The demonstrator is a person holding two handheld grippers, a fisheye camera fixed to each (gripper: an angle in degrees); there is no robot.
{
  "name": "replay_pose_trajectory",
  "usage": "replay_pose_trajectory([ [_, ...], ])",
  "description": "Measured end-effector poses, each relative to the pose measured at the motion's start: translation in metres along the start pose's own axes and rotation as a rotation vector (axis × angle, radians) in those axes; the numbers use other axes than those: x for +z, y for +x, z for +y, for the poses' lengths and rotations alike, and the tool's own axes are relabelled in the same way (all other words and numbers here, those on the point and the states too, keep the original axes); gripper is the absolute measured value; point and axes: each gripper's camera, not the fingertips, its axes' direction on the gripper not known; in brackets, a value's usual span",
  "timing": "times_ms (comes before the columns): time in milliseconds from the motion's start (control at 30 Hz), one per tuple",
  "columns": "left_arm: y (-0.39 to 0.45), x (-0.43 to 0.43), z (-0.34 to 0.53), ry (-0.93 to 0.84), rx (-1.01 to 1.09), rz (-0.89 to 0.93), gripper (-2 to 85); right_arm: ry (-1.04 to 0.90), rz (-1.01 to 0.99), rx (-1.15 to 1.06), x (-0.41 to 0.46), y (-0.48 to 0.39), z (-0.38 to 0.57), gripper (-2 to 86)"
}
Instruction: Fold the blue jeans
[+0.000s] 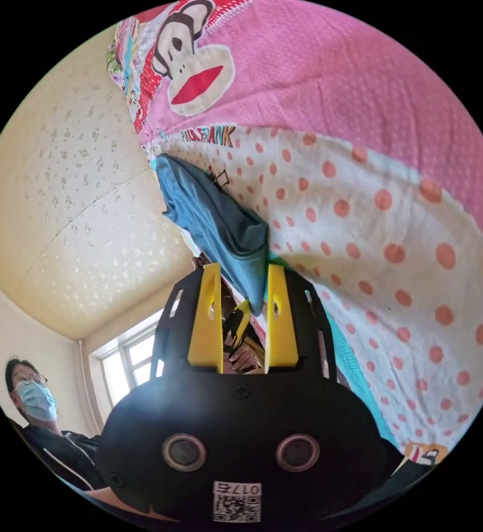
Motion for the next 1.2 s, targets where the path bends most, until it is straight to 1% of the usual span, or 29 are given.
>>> replay_pose_trajectory([
  [100,-0.003,-0.039,0.018,0.059,-0.043,-0.076,7.8,-0.045,0.021,-0.029,-0.012,-0.012,-0.005,12.8],
  [167,-0.011,-0.056,0.032,0.074,-0.090,-0.036,9.9,-0.131,0.066,-0.049,-0.010,-0.020,-0.008,13.3],
  [267,-0.029,-0.061,0.050,0.099,-0.207,0.094,12.5,-0.224,0.123,-0.123,-0.001,-0.028,-0.008,13.9],
  [333,-0.044,-0.053,0.052,0.143,-0.301,0.218,13.2,-0.180,0.066,-0.108,-0.003,-0.025,-0.009,13.9],
  [433,-0.053,-0.041,0.036,0.181,-0.388,0.327,13.3,-0.064,-0.062,-0.036,-0.004,-0.017,-0.013,13.2],
  [500,-0.055,-0.035,0.022,0.155,-0.440,0.327,13.0,-0.035,-0.069,-0.007,0.001,-0.015,-0.016,11.8],
  [600,-0.063,-0.038,0.012,0.140,-0.555,0.266,10.9,-0.003,-0.041,0.024,0.010,-0.019,-0.018,8.7],
  [667,-0.067,-0.044,0.012,0.162,-0.615,0.287,11.0,0.018,-0.055,0.063,0.013,-0.024,-0.015,6.0],
  [733,-0.071,-0.054,0.015,0.198,-0.678,0.380,13.9,0.013,-0.109,0.053,0.015,-0.031,-0.011,4.5],
  [867,-0.070,-0.063,0.016,0.191,-0.706,0.505,16.3,0.008,-0.204,0.046,0.015,-0.055,0.003,3.3],
  [967,-0.071,-0.059,0.024,0.243,-0.774,0.670,13.8,-0.006,-0.280,0.036,0.022,-0.074,0.013,3.0],
  [1033,-0.081,-0.042,0.033,0.326,-0.922,0.870,14.9,-0.017,-0.300,0.033,0.026,-0.085,0.018,2.9],
  [1067,-0.083,-0.037,0.034,0.354,-0.955,0.918,14.6,-0.022,-0.309,0.029,0.027,-0.092,0.020,2.8],
  [1133,-0.090,-0.026,0.034,0.471,-1.032,1.064,11.2,-0.026,-0.308,0.009,0.026,-0.102,0.021,2.7],
  [1167,-0.090,-0.024,0.033,0.492,-1.041,1.096,8.9,-0.034,-0.287,-0.009,0.024,-0.109,0.021,2.7],
  [1200,-0.089,-0.025,0.028,0.529,-1.030,1.166,4.3,-0.040,-0.269,-0.019,0.022,-0.113,0.020,2.6],
])
